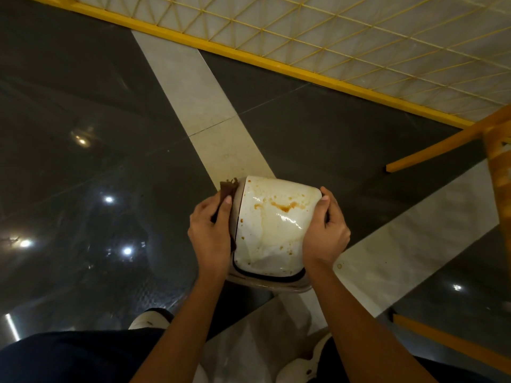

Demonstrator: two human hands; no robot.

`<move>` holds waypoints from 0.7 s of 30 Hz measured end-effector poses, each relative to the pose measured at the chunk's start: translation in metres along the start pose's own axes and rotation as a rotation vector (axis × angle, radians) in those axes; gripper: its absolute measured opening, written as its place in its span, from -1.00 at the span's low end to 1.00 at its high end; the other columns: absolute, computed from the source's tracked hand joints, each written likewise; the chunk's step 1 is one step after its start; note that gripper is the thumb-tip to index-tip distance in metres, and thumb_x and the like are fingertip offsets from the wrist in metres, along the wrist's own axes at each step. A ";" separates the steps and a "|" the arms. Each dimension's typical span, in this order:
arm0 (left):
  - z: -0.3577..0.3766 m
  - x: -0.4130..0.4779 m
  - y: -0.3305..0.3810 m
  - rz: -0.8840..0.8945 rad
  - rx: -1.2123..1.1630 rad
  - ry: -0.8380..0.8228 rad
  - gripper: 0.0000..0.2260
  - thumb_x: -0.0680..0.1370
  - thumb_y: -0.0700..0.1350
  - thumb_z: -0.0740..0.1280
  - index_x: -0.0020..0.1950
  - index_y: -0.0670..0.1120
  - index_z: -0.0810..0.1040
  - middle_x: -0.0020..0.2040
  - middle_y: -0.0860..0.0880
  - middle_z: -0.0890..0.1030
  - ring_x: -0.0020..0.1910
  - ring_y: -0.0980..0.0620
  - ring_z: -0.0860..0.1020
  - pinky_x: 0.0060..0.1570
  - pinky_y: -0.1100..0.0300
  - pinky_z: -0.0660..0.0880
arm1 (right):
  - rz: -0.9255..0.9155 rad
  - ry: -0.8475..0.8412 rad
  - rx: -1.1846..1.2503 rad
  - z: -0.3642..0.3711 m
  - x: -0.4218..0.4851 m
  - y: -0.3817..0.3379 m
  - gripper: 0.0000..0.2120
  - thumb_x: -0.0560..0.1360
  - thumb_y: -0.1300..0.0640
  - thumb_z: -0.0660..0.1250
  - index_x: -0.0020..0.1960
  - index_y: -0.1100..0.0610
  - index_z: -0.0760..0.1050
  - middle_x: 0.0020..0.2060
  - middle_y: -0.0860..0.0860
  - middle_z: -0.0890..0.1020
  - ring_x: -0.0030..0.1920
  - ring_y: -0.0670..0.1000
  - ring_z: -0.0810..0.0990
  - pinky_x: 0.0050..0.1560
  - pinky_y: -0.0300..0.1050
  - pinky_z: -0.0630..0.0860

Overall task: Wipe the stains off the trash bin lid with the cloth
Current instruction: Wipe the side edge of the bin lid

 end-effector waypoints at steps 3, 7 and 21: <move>-0.010 -0.026 -0.014 -0.022 0.011 0.036 -0.77 0.52 -0.04 0.31 0.16 0.00 0.56 0.11 0.08 0.50 0.17 0.04 0.46 0.21 -0.02 0.44 | 0.002 -0.005 0.000 0.001 0.000 0.001 -0.69 0.59 0.00 0.12 0.24 0.01 0.51 0.10 -0.15 0.56 0.00 -0.22 0.48 -0.13 -0.51 0.32; -0.009 -0.011 -0.013 -0.032 0.009 0.038 -0.77 0.52 -0.06 0.32 0.18 0.03 0.55 0.07 0.06 0.56 0.15 0.02 0.50 0.22 -0.02 0.44 | 0.002 -0.007 -0.007 0.000 0.001 0.000 -0.70 0.59 0.01 0.12 0.24 0.01 0.51 0.13 -0.12 0.58 0.01 -0.23 0.47 -0.14 -0.56 0.30; -0.003 -0.011 0.008 0.072 0.057 0.021 -0.80 0.51 -0.08 0.34 0.13 0.09 0.53 0.03 0.17 0.47 0.12 0.10 0.43 0.08 0.37 0.34 | -0.016 0.009 -0.014 -0.002 -0.001 -0.001 -0.70 0.60 0.00 0.12 0.24 -0.01 0.51 0.16 -0.07 0.59 0.11 -0.09 0.54 0.05 -0.24 0.47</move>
Point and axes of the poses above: each hand's wrist, its own x-axis towards the middle knuckle, its own z-axis out of the palm, y = z × x, the point moved 9 cm from there along x, towards the middle knuckle
